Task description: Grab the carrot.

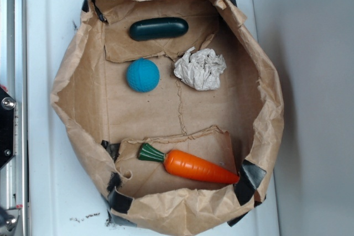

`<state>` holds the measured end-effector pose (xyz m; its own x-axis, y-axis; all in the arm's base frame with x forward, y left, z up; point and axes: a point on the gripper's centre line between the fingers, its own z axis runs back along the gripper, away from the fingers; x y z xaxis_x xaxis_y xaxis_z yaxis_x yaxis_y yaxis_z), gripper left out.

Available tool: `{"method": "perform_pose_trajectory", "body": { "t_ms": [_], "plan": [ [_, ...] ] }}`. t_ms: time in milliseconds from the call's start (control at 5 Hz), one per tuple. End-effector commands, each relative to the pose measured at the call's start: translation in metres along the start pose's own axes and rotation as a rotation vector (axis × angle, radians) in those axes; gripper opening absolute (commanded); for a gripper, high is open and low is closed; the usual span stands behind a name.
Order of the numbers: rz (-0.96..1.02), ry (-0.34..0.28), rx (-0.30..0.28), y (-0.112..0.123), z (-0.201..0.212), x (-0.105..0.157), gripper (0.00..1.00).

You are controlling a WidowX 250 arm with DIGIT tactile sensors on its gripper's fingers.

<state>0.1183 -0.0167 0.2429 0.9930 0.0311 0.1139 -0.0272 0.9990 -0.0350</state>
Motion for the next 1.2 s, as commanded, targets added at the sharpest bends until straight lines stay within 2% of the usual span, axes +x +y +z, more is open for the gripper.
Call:
{"method": "perform_pose_trajectory", "body": {
  "t_ms": [0, 400, 600, 1000],
  "plan": [
    [0.0, 0.0, 0.0, 0.0, 0.0, 0.0, 1.0],
    [0.094, -0.015, -0.057, -0.005, 0.003, 0.044, 1.0],
    [0.117, -0.023, -0.074, 0.007, -0.012, 0.067, 1.0],
    [0.134, 0.0, -0.004, 0.037, -0.072, 0.113, 1.0]
  ]
}}
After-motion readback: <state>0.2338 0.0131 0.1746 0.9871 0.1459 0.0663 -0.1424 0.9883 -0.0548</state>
